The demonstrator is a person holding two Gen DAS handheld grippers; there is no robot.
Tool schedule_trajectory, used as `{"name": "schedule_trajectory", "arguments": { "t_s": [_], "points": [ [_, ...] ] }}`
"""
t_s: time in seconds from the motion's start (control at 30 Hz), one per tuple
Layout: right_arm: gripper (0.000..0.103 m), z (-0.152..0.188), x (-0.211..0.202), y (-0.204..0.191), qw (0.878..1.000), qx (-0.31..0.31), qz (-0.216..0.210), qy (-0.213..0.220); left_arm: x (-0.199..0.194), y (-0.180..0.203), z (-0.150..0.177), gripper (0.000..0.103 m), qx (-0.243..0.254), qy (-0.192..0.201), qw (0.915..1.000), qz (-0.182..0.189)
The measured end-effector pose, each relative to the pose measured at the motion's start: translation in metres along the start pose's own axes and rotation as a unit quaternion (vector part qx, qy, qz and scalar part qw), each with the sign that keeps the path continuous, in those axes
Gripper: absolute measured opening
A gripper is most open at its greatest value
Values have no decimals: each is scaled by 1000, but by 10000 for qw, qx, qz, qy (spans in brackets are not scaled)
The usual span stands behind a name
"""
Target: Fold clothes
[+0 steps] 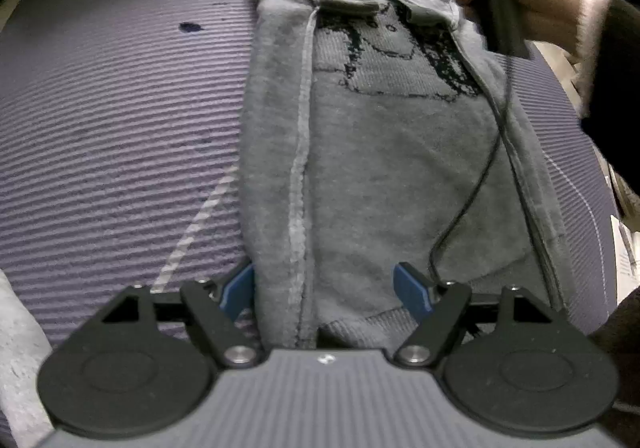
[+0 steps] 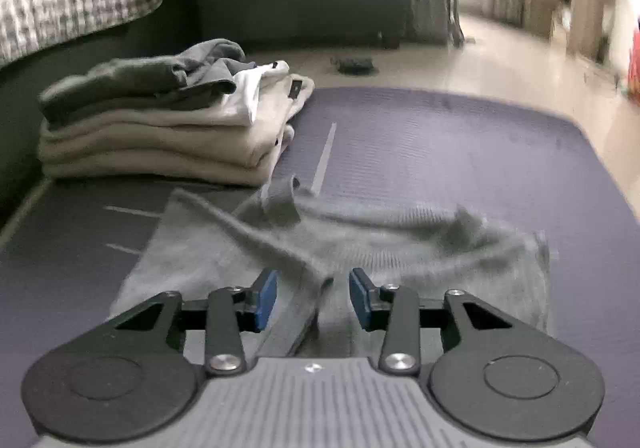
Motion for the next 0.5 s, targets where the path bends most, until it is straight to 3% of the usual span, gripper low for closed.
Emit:
{"name": "schedule_trajectory", "arguments": {
  "t_s": [0.1, 0.33, 0.5],
  "points": [
    [55, 25, -28, -5, 9994, 24, -171, -309, -4, -5, 2, 78, -145, 41, 9999, 75],
    [58, 94, -97, -28, 9948, -141, -318, -955, -8, -15, 6, 79, -912, 274, 9953, 189],
    [60, 132, -129, -45, 9927, 60, -253, -1175, -7, -2, 14, 80, -578, 171, 9982, -71]
  ]
}}
Point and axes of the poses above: each gripper's, at about its wrist camera, not at the fingertips, and x roughly the way its jaws point, y to its right, z to its underside, the point moved 7 cm from there along x, roughly the way its jaws point, and after that the axes turned 1 degree about -z, right-handed, at the moved point
